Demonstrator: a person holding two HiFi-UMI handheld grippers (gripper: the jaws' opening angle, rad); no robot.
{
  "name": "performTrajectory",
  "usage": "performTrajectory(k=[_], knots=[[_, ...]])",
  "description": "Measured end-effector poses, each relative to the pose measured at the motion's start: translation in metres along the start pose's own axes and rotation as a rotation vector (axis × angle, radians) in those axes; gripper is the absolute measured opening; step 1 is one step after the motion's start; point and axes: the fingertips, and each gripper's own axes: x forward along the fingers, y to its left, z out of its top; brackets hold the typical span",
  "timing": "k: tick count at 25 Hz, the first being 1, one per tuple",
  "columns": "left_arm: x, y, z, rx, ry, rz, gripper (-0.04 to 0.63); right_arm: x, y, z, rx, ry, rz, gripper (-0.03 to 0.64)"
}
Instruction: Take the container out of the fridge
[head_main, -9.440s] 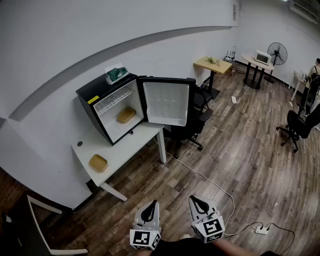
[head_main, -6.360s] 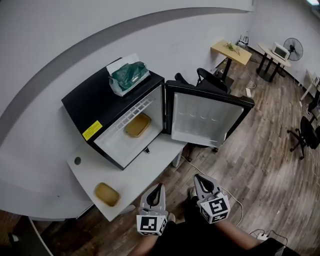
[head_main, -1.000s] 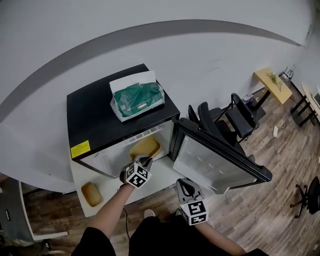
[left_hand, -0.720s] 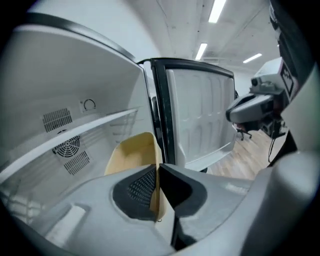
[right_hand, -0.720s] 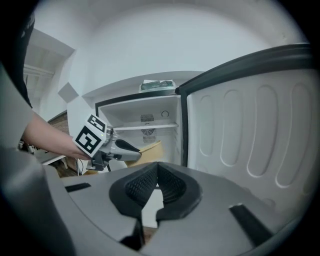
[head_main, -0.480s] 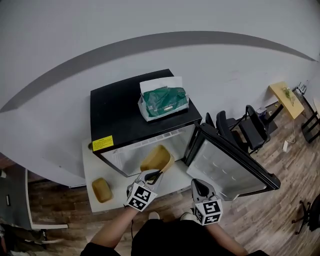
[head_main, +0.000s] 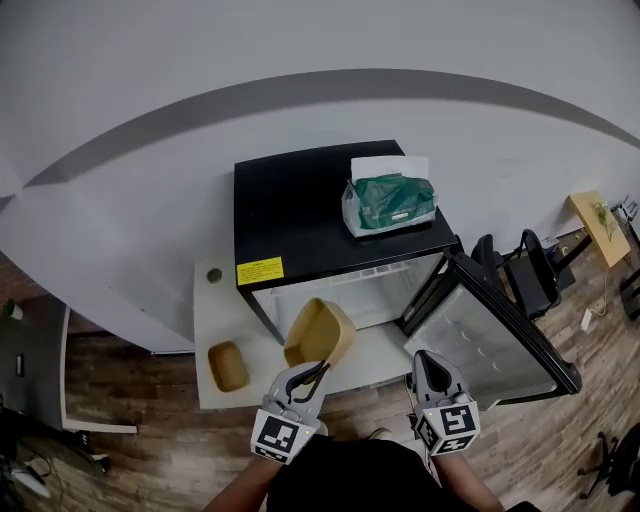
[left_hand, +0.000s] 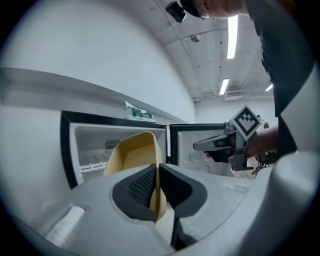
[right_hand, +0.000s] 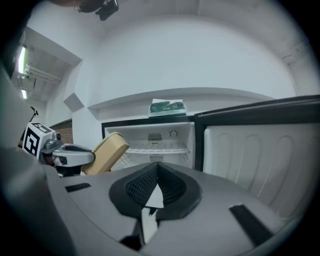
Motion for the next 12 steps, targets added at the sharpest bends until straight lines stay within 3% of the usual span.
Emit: performTrajectory(k=[6, 12], knots=[[-0.057, 0.032, 0.002, -0.121, -0.088, 0.104, 0.032, 0.015, 0.034, 0.011, -0.039, -0.03, 0.029, -0.002], [-0.099, 0.073, 0.006, -0.093, -0.125, 0.183, 0.032, 0.026, 0.068, 0.018, -0.038, -0.052, 0.058, -0.002]])
